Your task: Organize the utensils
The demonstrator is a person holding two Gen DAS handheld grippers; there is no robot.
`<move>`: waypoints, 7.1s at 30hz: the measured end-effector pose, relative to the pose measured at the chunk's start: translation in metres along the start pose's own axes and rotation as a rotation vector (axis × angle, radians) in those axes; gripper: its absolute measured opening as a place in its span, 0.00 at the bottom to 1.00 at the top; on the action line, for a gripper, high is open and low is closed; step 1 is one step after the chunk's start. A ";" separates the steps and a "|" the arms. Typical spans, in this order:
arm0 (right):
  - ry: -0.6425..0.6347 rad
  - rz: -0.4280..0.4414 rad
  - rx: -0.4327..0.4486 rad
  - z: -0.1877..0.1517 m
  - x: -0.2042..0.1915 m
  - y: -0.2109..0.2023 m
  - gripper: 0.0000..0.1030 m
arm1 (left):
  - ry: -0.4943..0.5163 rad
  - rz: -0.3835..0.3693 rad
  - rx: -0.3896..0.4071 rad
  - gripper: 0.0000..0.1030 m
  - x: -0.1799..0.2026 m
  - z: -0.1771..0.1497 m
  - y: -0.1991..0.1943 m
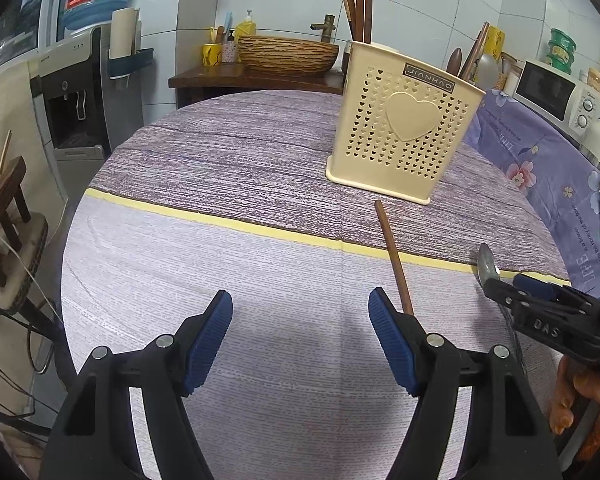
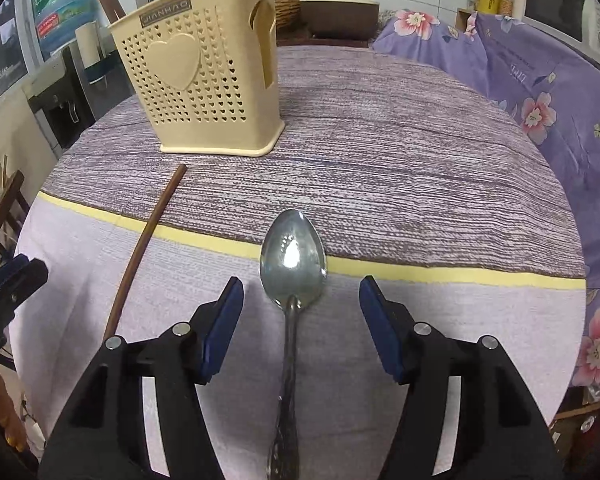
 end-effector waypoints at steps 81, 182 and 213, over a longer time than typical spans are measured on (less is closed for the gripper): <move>0.058 0.090 0.223 0.050 0.007 -0.104 0.37 | 0.015 -0.257 0.180 0.08 0.059 0.120 -0.059; -0.202 -0.052 0.595 0.088 -0.018 -0.121 0.94 | 0.020 -0.044 0.532 0.95 0.004 0.119 -0.081; -0.086 0.022 0.548 -0.056 -0.019 -0.185 0.94 | 0.106 -0.004 0.499 0.95 0.016 -0.011 -0.133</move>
Point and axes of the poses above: each gripper's, at about its wrist camera, not at the fingertips, and y roughly the way its jaws point, x to its right, z to its top, the point moved 6 cm from there along y, roughly the way its jaws point, and after that the axes turned 13 degrees about x, right-handed, at the moved point
